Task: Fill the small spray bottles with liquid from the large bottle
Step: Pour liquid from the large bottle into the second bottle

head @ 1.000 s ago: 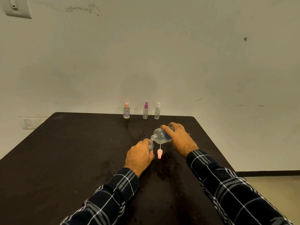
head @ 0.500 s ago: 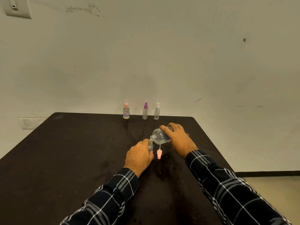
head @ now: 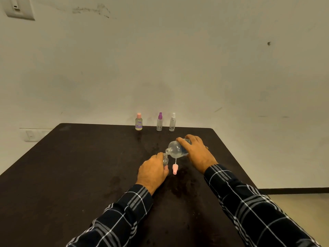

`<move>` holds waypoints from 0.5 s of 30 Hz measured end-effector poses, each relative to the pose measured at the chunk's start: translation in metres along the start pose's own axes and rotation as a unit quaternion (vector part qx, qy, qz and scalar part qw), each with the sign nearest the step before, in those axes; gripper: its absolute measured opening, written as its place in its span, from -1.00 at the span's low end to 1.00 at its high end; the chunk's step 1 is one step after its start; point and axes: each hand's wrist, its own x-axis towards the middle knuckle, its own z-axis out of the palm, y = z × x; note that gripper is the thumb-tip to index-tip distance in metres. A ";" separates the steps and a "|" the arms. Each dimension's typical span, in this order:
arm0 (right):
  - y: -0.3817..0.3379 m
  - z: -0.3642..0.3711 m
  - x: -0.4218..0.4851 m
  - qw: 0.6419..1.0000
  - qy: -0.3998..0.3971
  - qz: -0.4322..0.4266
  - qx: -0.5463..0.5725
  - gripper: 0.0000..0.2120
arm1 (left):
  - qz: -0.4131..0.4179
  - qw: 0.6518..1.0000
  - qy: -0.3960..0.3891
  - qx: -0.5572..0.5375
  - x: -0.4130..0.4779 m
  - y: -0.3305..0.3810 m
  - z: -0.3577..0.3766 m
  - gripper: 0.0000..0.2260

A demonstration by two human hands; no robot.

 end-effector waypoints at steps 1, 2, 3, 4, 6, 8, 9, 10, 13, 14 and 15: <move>0.000 0.001 -0.001 1.000 -0.001 0.001 0.003 -0.27 | -0.002 1.000 -0.002 0.000 0.000 0.000 0.000 -0.68; 0.001 0.001 -0.001 1.000 -0.001 0.002 0.007 -0.28 | -0.002 1.000 -0.002 0.001 0.000 0.000 0.000 -0.68; 0.001 0.002 -0.001 1.000 0.001 0.002 0.009 -0.28 | -0.002 1.000 -0.001 0.002 0.000 0.000 0.000 -0.69; 0.001 0.002 -0.001 1.000 0.003 0.002 0.009 -0.28 | -0.002 1.000 0.000 0.003 0.000 0.000 0.000 -0.70; 0.001 0.002 0.001 1.000 0.005 -0.001 0.006 -0.27 | -0.001 1.000 0.002 0.003 0.000 0.000 0.000 -0.71; 0.001 0.001 0.001 1.000 0.004 -0.003 0.004 -0.29 | -0.001 1.000 0.003 0.000 0.000 0.000 0.000 -0.71; 0.001 0.001 0.001 1.000 0.004 -0.004 0.003 -0.30 | -0.001 1.000 0.002 -0.001 0.000 0.000 0.000 -0.70; 0.001 0.001 0.001 1.000 0.007 -0.005 0.003 -0.30 | -0.001 1.000 0.003 -0.001 0.000 0.000 0.000 -0.70; 0.001 0.001 0.001 1.000 0.006 -0.005 0.000 -0.29 | -0.003 1.000 0.003 0.000 -0.001 0.000 0.000 -0.70; 0.001 0.001 0.001 1.000 0.004 -0.004 -0.002 -0.29 | -0.003 1.000 0.002 -0.001 -0.001 0.000 0.000 -0.69; 0.001 0.001 0.001 1.000 0.003 -0.005 -0.005 -0.28 | -0.002 1.000 0.002 -0.002 -0.001 0.000 0.000 -0.70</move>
